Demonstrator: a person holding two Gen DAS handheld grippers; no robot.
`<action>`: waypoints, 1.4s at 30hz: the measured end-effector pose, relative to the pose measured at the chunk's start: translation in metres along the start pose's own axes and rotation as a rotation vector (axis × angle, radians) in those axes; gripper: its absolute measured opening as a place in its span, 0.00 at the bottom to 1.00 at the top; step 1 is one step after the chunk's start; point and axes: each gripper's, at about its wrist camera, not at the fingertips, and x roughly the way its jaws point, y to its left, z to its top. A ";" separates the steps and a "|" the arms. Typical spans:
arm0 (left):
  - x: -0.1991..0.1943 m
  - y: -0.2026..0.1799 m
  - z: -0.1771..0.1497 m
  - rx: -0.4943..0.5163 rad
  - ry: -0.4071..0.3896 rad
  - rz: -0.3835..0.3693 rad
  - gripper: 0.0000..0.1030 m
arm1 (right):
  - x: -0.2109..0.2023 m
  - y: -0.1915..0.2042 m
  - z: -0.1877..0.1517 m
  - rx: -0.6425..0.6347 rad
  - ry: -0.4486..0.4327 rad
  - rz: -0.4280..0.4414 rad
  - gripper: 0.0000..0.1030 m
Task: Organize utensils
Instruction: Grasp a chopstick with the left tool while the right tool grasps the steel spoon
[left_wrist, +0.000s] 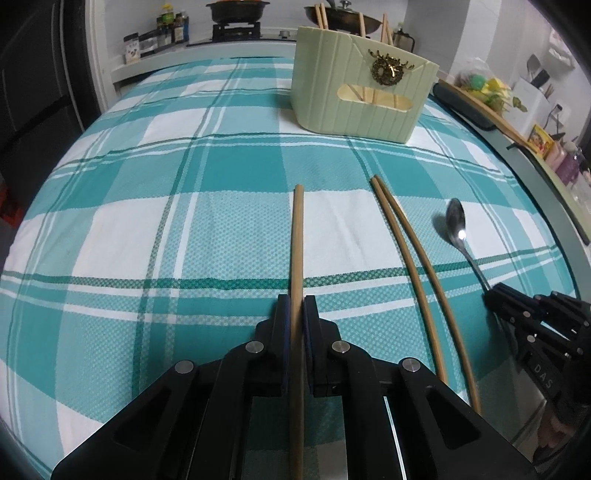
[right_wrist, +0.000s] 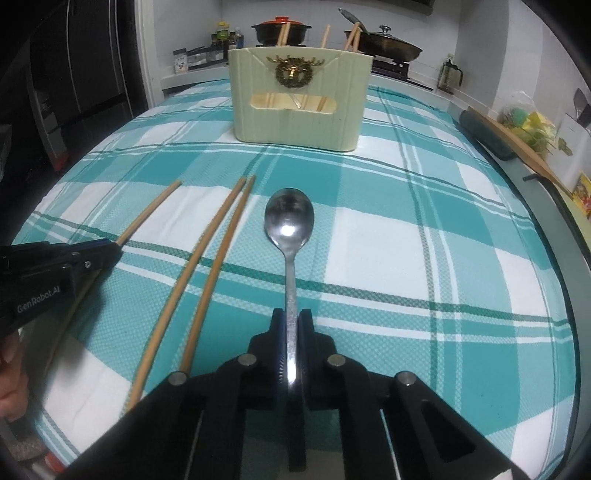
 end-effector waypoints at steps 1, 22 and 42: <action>-0.001 0.001 -0.001 -0.003 0.002 -0.003 0.06 | -0.002 -0.003 -0.003 0.006 0.005 -0.011 0.06; 0.010 0.011 0.017 0.125 0.074 -0.003 0.66 | -0.015 -0.031 -0.006 0.073 0.005 0.078 0.46; 0.037 -0.008 0.053 0.186 0.089 -0.019 0.07 | 0.041 -0.020 0.051 0.026 -0.020 0.024 0.34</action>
